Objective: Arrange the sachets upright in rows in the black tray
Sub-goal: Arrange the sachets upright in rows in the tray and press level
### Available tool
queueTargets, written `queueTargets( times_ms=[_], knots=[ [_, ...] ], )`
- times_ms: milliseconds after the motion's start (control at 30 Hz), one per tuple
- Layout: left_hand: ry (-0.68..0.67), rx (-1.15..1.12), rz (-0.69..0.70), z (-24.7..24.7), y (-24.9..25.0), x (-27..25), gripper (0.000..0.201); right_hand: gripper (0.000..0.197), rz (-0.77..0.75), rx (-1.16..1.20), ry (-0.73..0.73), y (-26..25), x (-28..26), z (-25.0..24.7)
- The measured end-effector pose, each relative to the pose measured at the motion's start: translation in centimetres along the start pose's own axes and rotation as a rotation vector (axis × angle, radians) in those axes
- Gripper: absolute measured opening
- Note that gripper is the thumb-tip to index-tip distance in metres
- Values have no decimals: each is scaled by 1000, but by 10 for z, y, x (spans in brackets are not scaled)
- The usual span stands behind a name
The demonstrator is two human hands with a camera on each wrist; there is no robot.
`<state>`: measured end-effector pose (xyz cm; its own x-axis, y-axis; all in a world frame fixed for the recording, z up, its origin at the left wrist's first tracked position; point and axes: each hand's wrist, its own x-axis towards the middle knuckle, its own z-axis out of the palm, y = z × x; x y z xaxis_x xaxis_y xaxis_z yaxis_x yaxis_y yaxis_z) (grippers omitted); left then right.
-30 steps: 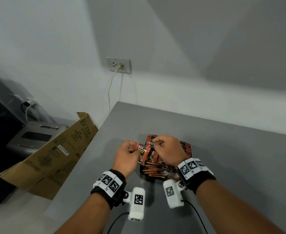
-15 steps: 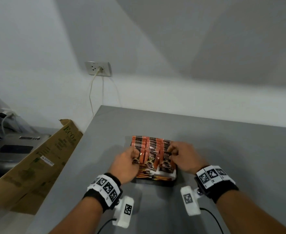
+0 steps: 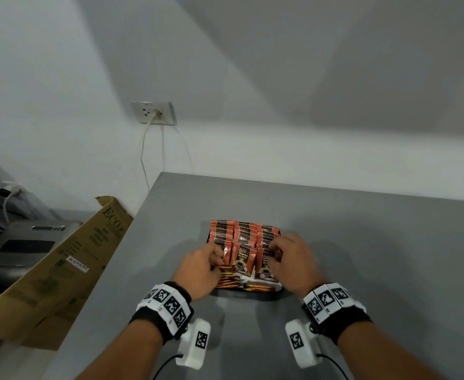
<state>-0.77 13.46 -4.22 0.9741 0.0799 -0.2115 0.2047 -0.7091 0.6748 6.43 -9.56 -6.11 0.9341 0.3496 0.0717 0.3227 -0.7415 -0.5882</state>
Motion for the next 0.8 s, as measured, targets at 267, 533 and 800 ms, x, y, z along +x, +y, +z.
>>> queueTargets(
  times_ms=[267, 533, 800],
  knots=[
    [95, -55, 34, 4, -3, -1, 33, 28, -309, 48, -391, -59, 12, 13],
    [123, -60, 52, 1, -13, -9, 36, 28, -262, -43, -445, -64, 23, 28],
    [216, -6, 56, 6, -25, -8, 35, 36, -233, 6, -418, -66, 23, 29]
  ],
)
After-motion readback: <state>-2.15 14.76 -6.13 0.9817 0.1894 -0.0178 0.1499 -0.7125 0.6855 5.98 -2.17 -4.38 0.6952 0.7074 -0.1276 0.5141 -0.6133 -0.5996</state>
